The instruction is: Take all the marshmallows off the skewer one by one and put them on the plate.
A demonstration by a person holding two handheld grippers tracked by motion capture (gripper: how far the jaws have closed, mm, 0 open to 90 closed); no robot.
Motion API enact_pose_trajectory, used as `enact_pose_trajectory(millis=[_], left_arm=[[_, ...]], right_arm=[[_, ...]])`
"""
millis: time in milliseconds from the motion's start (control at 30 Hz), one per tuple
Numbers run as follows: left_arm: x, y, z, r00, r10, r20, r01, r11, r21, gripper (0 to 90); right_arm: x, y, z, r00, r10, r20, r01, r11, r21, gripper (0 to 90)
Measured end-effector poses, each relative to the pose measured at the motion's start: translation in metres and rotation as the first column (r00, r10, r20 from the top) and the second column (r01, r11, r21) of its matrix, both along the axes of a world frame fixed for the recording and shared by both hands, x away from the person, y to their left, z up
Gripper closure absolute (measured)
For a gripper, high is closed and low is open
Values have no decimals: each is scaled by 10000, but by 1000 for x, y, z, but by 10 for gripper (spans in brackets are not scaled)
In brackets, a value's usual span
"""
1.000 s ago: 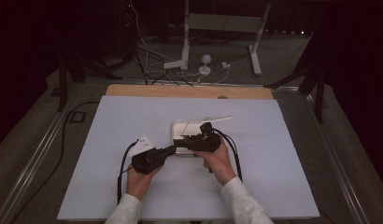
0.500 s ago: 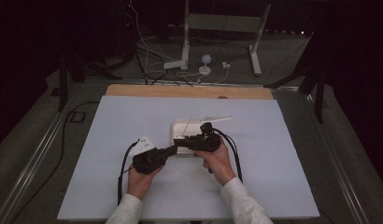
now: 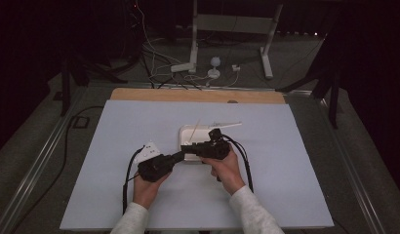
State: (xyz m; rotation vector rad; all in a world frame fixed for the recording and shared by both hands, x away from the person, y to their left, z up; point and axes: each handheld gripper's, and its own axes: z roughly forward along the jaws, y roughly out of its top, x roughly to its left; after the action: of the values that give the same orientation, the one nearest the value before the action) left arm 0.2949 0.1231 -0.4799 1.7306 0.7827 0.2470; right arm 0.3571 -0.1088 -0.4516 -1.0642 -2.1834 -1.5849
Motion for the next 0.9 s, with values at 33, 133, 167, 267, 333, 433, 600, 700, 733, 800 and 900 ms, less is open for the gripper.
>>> enact_pose_trajectory(millis=[33, 133, 167, 267, 333, 433, 600, 700, 733, 800, 900], left_arm=[[0, 0, 0, 10000, -20, 3, 20, 10000, 58, 900], [0, 1, 1, 9999, -74, 92, 72, 9999, 151, 900], [0, 1, 1, 9999, -68, 119, 66, 9999, 147, 900], [-1, 1, 2, 9998, -91, 180, 88, 9998, 167, 900], [-1, 1, 2, 9997, -105, 212, 101, 9997, 205, 900], [-2, 1, 0, 9994, -137, 314, 109, 9959, 895, 900], [-3, -2, 1, 9983, -329, 475, 273, 9932, 1133, 900], [-4, -5, 0, 9978, -425, 502, 367, 9931, 1116, 900], [-4, -4, 0, 9977, -412, 530, 352, 9934, 1092, 900], [-4, -2, 0, 9975, -401, 591, 329, 9924, 1184, 900], [-3, 1, -1, 9970, -426, 642, 351, 9929, 1135, 900]], right_arm=[[0, 0, 0, 10000, -49, 55, 49, 10000, -43, 756], [-1, -1, 1, 9998, -158, 95, 158, 9999, 8, 764], [-1, -2, 1, 9997, -183, 183, 182, 9998, 37, 766], [-2, -2, 4, 9992, -335, 235, 332, 9993, 146, 770], [-2, -3, 5, 9986, -422, 309, 418, 9990, 135, 771], [-2, -7, 7, 9958, -811, 422, 796, 9962, 355, 781], [10, -39, 23, 9887, -1489, 173, 1459, 9822, 1181, 785], [8, -41, 31, 9876, -1412, 686, 1372, 9887, 604, 783], [9, -42, 33, 9868, -1430, 762, 1394, 9889, 514, 783], [10, -42, 34, 9866, -1450, 751, 1414, 9886, 507, 783], [9, -40, 37, 9846, -1452, 973, 1427, 9892, 323, 782]])
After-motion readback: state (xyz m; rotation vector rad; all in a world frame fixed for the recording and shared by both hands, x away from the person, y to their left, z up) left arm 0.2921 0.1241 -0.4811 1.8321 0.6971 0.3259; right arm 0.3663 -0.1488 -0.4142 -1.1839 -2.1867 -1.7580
